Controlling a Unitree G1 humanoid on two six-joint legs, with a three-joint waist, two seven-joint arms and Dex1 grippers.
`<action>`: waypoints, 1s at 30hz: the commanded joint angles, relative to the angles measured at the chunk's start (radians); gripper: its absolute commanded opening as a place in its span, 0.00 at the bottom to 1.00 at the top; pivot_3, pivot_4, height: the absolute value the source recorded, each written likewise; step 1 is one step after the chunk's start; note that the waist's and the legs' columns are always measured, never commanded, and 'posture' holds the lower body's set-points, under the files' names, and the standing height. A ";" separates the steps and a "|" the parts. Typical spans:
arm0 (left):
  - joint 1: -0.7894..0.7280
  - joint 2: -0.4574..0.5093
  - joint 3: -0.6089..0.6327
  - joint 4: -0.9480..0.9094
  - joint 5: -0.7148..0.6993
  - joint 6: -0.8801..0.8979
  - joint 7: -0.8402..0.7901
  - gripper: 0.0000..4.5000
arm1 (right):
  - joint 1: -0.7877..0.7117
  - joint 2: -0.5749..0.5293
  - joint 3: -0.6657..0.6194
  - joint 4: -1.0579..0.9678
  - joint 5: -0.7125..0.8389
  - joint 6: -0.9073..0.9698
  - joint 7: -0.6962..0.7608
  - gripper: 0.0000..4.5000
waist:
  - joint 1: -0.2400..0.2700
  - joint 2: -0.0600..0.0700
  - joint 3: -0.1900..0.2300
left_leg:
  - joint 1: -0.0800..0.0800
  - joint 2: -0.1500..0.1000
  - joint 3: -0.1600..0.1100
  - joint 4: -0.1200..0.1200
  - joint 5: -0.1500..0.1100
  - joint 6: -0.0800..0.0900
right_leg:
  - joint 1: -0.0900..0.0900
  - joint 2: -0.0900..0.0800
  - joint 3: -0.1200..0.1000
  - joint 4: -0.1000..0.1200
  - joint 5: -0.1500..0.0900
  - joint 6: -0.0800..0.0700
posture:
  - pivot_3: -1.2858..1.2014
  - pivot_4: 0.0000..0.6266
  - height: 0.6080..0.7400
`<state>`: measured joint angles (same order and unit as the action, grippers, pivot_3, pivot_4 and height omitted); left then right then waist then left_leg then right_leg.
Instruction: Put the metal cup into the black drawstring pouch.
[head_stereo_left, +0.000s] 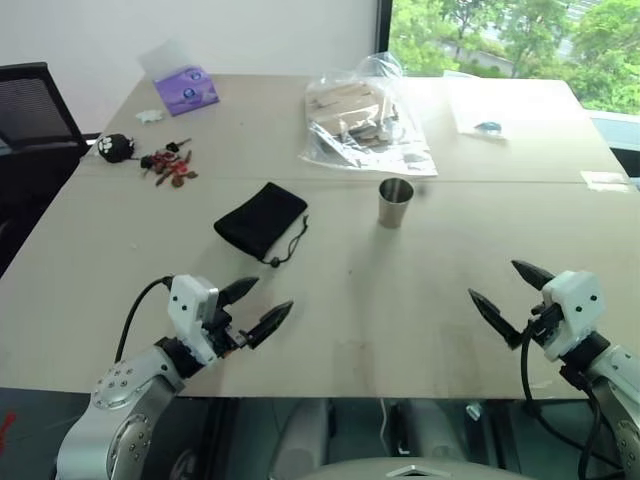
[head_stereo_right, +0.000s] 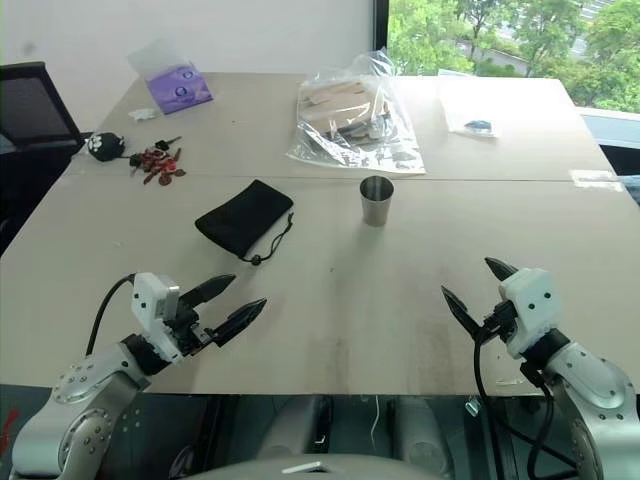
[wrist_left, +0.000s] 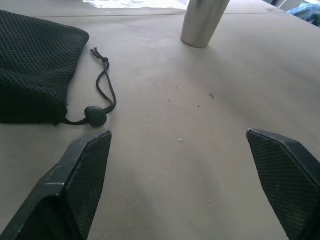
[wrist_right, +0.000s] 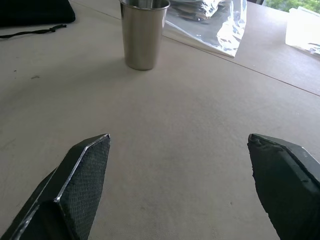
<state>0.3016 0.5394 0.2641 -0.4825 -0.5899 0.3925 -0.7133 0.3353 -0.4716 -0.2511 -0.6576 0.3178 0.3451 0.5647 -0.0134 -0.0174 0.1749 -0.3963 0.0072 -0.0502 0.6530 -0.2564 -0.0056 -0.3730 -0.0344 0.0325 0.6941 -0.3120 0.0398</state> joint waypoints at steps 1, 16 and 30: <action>-0.068 0.020 0.027 -0.015 -0.009 -0.006 0.014 0.99 | -0.023 0.004 0.002 -0.029 0.024 -0.046 0.011 0.99 | 0.000 0.000 0.000 | 0.000 0.000 0.000 0.000 0.000 0.000 | 0.000 0.000 0.000 0.000 0.000 0.000 | 0.52 0.24 1.00; -0.363 0.371 -0.112 0.303 0.799 -0.481 0.237 0.99 | -0.120 -0.140 0.113 -0.180 0.186 -0.019 0.172 0.99 | 0.002 0.000 0.000 | -0.002 -0.001 -0.001 -0.002 0.000 0.000 | -0.001 0.001 -0.005 -0.003 0.000 0.000 | 0.52 0.24 1.00; -0.478 0.447 -0.266 0.528 1.113 -0.746 0.344 0.99 | -0.102 -0.107 0.127 -0.180 0.168 -0.029 0.115 0.99 | 0.000 0.000 0.000 | -0.002 0.000 0.000 -0.002 0.000 0.000 | -0.002 0.000 -0.005 0.000 0.000 0.000 | 0.52 0.24 1.00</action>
<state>-0.1604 0.9712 -0.0103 0.0447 0.5149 -0.3310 -0.3867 0.2293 -0.5783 -0.1218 -0.8055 0.4851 0.3416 0.6870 -0.0138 -0.0177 0.1754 -0.3984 0.0067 -0.0499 0.6514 -0.2565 -0.0053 -0.3752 -0.0343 0.0272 0.6939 -0.3118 0.0402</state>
